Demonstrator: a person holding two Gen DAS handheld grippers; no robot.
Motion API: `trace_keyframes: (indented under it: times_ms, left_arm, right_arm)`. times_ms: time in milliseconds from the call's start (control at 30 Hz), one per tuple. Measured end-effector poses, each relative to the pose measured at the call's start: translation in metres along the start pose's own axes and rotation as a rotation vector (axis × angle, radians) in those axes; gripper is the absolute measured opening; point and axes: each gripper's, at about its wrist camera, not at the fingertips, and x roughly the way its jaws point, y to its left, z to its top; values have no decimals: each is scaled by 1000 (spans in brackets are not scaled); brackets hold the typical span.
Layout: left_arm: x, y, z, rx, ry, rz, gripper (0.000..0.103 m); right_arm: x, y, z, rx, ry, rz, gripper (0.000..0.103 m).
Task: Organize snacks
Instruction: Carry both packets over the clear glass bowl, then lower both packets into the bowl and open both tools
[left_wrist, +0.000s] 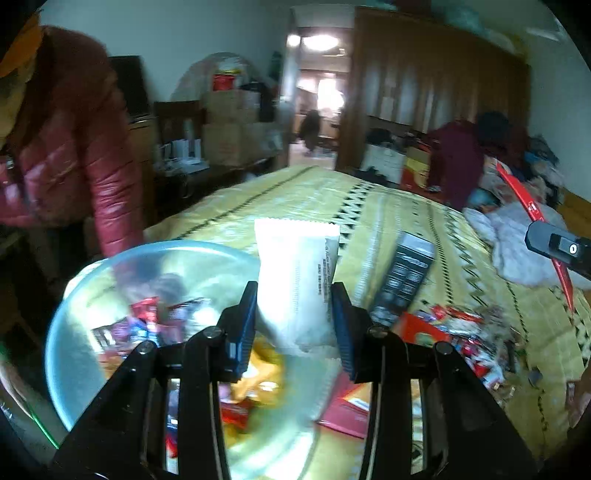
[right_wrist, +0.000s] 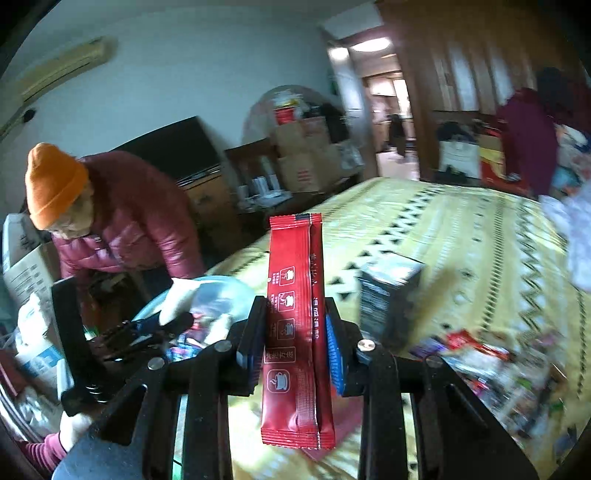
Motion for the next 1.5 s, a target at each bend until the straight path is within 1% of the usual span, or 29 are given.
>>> trace_keyframes:
  times_ms: [133,300,500,633,933,1500]
  left_arm:
    - [8,26,1,-36,13,65,39]
    - [18,60,-2,-86,49,140,39]
    - [27,80,-4,-117,64,186,39]
    - [34,92,-4,-125,72,190,39]
    - [39,105,-6,-133,86,189,39]
    - [43,108,-4,-121,92,194,39]
  right_arm:
    - [35,41,8,-53,39,67,32]
    - [81,79,12,-82,99,137,32]
    - [115,101,8,-98,145,179,32]
    - [134,109,7,-94,168,198,32]
    - [153,119,6,-93,197,211,32]
    - [155,121,5,-82,204,230,32]
